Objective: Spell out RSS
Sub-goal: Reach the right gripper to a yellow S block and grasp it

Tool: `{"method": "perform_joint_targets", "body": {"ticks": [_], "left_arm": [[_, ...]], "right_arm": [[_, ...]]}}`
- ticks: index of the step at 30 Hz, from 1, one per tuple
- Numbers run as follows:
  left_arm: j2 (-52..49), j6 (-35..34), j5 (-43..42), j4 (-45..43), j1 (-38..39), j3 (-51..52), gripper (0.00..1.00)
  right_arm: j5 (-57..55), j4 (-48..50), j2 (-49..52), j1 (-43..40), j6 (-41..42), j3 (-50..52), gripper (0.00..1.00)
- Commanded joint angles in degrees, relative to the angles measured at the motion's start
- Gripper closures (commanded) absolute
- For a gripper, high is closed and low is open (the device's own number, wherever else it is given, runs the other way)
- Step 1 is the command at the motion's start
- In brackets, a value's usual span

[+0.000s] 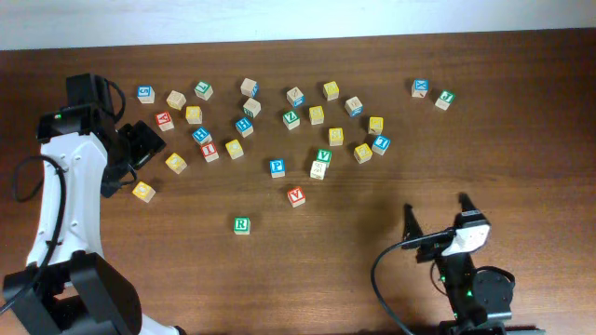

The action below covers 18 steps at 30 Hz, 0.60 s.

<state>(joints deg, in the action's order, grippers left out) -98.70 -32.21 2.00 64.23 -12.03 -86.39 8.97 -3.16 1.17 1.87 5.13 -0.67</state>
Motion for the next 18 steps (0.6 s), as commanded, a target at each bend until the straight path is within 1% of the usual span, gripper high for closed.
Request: {"method": "perform_joint_targets", "body": {"ticks": [1, 2, 3, 5, 6, 7, 8, 10, 11, 13, 16, 17, 18], "left_arm": [[-0.42, -0.55, 0.79, 0.13, -0.13, 0.33, 0.01], [-0.42, -0.57, 0.79, 0.13, -0.13, 0.33, 0.01], [-0.42, -0.55, 0.81, 0.11, -0.13, 0.33, 0.01], [-0.42, -0.55, 0.81, 0.13, -0.13, 0.33, 0.01], [-0.42, -0.55, 0.79, 0.13, -0.11, 0.33, 0.01], [-0.42, -0.57, 0.79, 0.13, -0.13, 0.33, 0.01], [-0.42, -0.57, 0.81, 0.11, -0.13, 0.33, 0.01], [-0.42, -0.55, 0.81, 0.13, -0.13, 0.33, 0.01], [-0.42, -0.55, 0.79, 0.13, -0.13, 0.33, 0.01], [-0.42, -0.57, 0.79, 0.11, -0.13, 0.33, 0.01], [-0.42, -0.57, 0.79, 0.11, -0.13, 0.33, 0.01], [-0.42, -0.57, 0.81, 0.11, -0.13, 0.33, 0.01], [-0.42, -0.55, 0.81, 0.11, -0.13, 0.33, 0.01]], "right_arm": [[29.59, 1.25, -0.33, 0.37, 22.64, 0.35, 0.02], [30.47, 3.65, -0.33, 0.35, 28.7, 0.35, 0.02], [30.47, 6.32, -0.33, 0.35, 29.83, 0.35, 0.02], [30.42, 18.23, -0.33, 0.35, 33.29, 0.35, 0.02], [29.44, 27.45, -0.33, 0.35, 36.24, 0.31, 0.02], [27.8, 31.15, -0.33, 0.35, 38.27, -0.35, 0.02], [24.81, 31.93, -0.33, 0.35, 39.12, -3.1, 0.02], [22.23, 30.97, 0.87, 0.35, 36.59, -10.36, 0.02], [22.03, 26.27, 3.5, 0.35, 32.17, -16.52, 0.02], [22.16, 12.94, 11.43, 0.35, 22.36, -29.14, 0.02], [22.51, -11.04, 26.82, 0.35, 9.29, -49.46, 0.02], [22.56, -16.68, 30.25, 0.37, 7.45, -53.81, 0.02], [22.51, -27.91, 36.44, 0.37, 5.75, -61.72, 0.02]]}}
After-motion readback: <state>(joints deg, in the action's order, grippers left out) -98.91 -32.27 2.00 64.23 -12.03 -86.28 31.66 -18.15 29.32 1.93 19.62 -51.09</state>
